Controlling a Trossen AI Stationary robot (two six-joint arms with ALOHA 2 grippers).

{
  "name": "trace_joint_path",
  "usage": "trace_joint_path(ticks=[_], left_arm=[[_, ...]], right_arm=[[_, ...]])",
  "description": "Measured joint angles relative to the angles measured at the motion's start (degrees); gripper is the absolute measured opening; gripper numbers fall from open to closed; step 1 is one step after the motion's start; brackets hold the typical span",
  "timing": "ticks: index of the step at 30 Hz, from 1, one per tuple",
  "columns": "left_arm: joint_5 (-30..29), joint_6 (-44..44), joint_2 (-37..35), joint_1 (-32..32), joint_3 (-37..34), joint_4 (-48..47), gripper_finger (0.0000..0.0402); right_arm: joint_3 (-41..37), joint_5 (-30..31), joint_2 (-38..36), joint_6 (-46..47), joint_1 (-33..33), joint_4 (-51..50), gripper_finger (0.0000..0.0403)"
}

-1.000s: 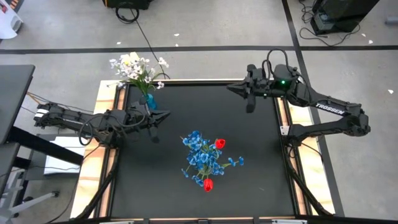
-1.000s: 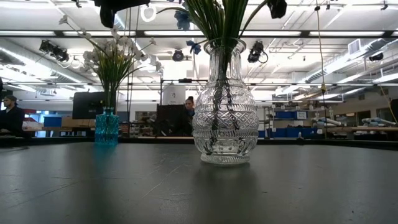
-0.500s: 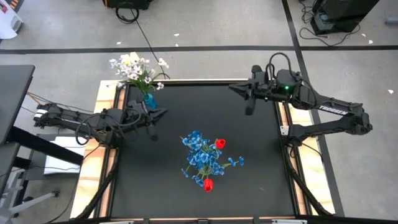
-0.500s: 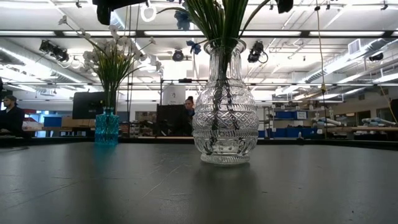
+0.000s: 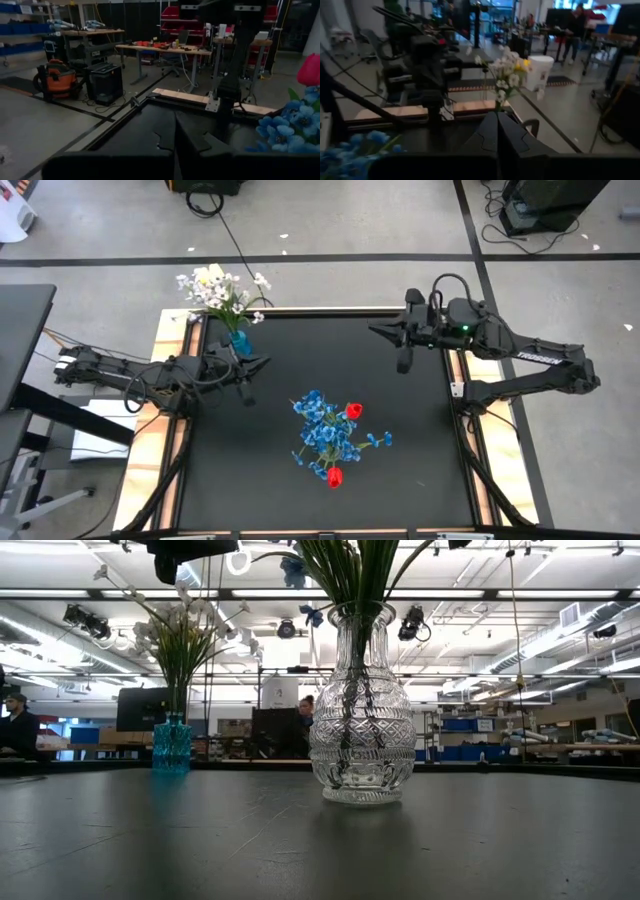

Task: Sort flowers into vase by color
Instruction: Return to Home Position

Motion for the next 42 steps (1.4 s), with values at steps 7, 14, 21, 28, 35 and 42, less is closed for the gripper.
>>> trace_joint_path(ticks=[7,14,21,28,35,42], left_arm=[[0.97,-2.41,-0.01,-0.04,0.00,-0.07,0.0004],[3.30,-0.09,-0.02,-1.99,0.00,-0.17,0.0002],[3.45,1.85,-0.13,-3.45,0.00,-0.41,0.0001],[3.44,2.02,-0.15,-3.43,0.00,-1.57,0.0001],[3.28,-4.60,0.00,-3.43,0.00,-6.45,0.0017],[0.38,-0.80,0.00,-3.43,0.00,-6.48,0.0010]], right_arm=[[-1.38,-2.08,-3.76,-1.65,2.41,-0.20,0.0004],[-10.38,3.01,-11.98,0.24,6.32,6.31,0.0003],[-18.79,4.80,-16.84,0.31,12.01,13.70,0.0003],[-21.76,13.10,-16.79,3.55,16.01,14.14,0.0003],[-22.02,10.19,-16.32,7.41,16.86,15.06,0.0004],[-22.02,15.56,-16.30,0.37,17.78,15.24,0.0004]])
